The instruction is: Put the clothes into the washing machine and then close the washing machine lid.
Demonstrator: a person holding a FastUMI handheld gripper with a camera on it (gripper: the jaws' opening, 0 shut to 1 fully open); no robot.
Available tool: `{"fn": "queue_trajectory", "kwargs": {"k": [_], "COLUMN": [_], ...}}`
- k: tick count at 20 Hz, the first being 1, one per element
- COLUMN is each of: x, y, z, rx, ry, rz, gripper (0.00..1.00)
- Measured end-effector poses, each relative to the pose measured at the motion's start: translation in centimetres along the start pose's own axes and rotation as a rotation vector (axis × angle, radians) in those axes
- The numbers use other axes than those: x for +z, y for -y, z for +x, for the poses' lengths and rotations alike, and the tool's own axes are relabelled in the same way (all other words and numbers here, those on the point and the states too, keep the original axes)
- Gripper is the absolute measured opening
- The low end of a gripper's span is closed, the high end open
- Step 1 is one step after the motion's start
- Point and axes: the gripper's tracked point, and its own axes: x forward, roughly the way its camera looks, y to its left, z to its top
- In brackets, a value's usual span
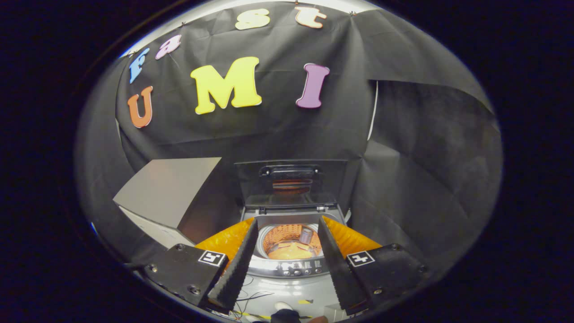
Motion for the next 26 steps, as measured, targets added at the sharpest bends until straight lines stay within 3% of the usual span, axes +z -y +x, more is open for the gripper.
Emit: {"fn": "queue_trajectory", "kwargs": {"k": [5, 10, 16, 26], "x": [-0.5, -1.7, -2.9, -5.9], "y": [-0.8, -0.7, 0.4, 3.3], "z": [-6.8, -12.4, -17.6, -24.7], "rx": [-0.046, -0.109, -0.131, -0.01], "ry": [0.122, 0.195, 0.313, 0.436], "rz": [0.003, 0.009, -0.001, -0.085], "gripper": [0.84, 0.9, 0.9, 0.9]}}
